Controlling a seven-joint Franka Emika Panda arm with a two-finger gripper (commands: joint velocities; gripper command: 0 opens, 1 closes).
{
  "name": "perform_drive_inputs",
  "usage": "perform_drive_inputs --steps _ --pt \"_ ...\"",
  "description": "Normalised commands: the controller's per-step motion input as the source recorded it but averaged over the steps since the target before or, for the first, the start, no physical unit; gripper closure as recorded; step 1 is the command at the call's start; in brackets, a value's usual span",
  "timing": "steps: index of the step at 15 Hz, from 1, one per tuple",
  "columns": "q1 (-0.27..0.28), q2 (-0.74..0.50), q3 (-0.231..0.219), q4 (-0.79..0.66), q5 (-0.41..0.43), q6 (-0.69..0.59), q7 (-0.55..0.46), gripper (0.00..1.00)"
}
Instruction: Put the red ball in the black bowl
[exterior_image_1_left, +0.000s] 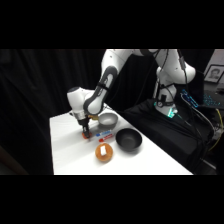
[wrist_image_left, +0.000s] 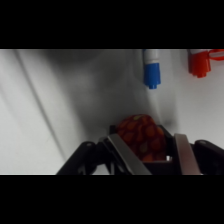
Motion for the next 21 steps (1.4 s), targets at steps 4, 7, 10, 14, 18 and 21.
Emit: perform_drive_inputs --steps 4,7,10,14,18,21 --pt "-0.061 -0.07 0.022 -0.04 0.075 0.12 -0.07 0.91" --pt "0.0 -0.17 -0.012 -0.13 0.027 0.08 -0.03 1.0" --pt "0.046 -0.26 -0.03 -0.19 -0.017 0.01 -0.01 0.98" --pt "0.076 -0.39 -0.043 -0.28 -0.059 -0.08 -0.03 0.98" --pt "0.111 -0.49 -0.075 -0.36 -0.119 -0.14 -0.01 0.98" --pt "0.118 -0.53 -0.053 -0.43 -0.127 -0.13 -0.03 0.98"
